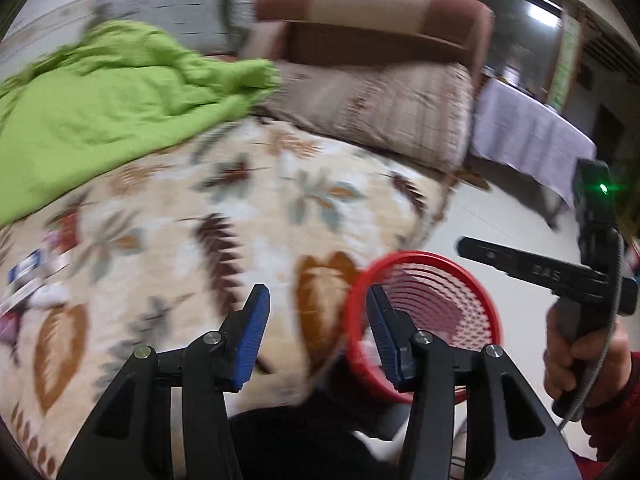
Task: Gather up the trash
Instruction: 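Release the red wrapper into the red basket with the left tool while the right tool releases the bag, then move both open tools back over the remaining trash on the bed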
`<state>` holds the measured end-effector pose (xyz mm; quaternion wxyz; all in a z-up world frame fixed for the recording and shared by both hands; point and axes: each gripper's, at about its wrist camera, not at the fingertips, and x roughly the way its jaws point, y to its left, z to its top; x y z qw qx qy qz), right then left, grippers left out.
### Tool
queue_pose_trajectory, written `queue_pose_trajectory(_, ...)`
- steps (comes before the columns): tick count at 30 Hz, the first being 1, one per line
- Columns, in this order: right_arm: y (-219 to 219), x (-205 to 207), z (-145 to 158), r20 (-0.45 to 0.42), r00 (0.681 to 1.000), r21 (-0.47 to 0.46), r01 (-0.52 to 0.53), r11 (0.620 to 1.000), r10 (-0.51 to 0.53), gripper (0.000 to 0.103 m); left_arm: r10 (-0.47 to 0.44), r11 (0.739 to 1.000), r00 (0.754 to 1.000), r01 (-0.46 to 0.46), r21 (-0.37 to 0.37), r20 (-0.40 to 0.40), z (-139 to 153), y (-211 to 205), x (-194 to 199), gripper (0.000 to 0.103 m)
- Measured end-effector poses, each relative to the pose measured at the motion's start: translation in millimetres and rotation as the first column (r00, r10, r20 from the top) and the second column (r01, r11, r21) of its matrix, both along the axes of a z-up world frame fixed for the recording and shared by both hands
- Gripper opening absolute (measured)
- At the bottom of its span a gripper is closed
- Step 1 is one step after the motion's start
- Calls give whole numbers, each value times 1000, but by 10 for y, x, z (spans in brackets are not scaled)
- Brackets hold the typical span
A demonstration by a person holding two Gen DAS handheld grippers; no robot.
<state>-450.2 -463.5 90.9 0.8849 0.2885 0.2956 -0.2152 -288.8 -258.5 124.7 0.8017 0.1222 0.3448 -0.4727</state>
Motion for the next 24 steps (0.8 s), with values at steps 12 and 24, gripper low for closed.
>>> queue_pose_trajectory(12,931,1032,232,7,953,-56,-303,951,303,46,350,933,934,-355,-65,-73,54,1511,819,49)
queue_pose_trajectory(24,1819,1862,245,-31,839,-73,-544,836,543,48,625,758,752,-649,-66,-212,-234,2687,1616,49)
